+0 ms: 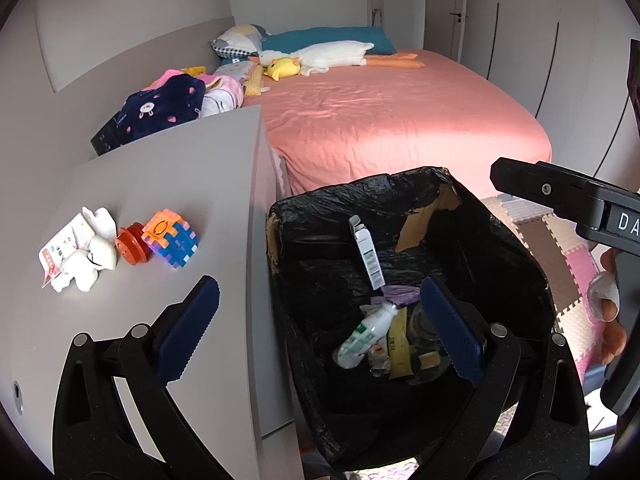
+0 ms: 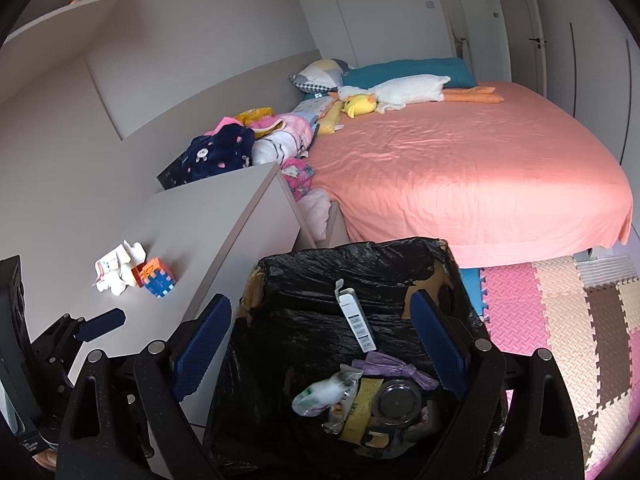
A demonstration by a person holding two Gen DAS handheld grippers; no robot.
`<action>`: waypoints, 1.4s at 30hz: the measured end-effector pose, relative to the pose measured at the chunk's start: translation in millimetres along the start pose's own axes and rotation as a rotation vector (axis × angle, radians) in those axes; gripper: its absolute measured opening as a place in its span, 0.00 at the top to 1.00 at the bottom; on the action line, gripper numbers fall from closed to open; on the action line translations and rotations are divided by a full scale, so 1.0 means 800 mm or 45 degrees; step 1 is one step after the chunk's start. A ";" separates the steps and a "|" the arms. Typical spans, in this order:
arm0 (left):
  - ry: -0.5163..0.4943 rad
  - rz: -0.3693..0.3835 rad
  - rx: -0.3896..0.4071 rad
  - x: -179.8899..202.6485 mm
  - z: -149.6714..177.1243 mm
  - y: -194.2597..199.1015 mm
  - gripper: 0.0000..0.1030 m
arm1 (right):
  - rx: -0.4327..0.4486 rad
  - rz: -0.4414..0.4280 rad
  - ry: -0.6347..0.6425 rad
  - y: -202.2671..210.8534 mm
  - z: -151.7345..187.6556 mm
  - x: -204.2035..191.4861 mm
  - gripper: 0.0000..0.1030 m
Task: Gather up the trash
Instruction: 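Open both tools to drop the bottle and box into the bin, then grasp the red-orange cap with the left tool while the right tool grasps the puzzle cube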
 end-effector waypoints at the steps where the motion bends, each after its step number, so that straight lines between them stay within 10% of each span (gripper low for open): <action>1: 0.006 -0.003 0.000 -0.003 0.002 -0.001 0.06 | -0.007 0.001 0.008 -0.002 0.002 -0.003 0.12; 42: 0.447 -0.234 -0.045 -0.222 0.090 -0.013 0.10 | -0.212 -0.240 0.300 -0.134 0.043 -0.181 0.12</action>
Point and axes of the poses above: each gripper's, at about its wrist camera, not at the fingertips, and y roughly against the way its jaws point, x to its right, z to its underside, the point moved 2 cm from there along -y, roughly the way its jaws point, and after that the axes turned 9 degrees about -y, right-handed, at the moved point
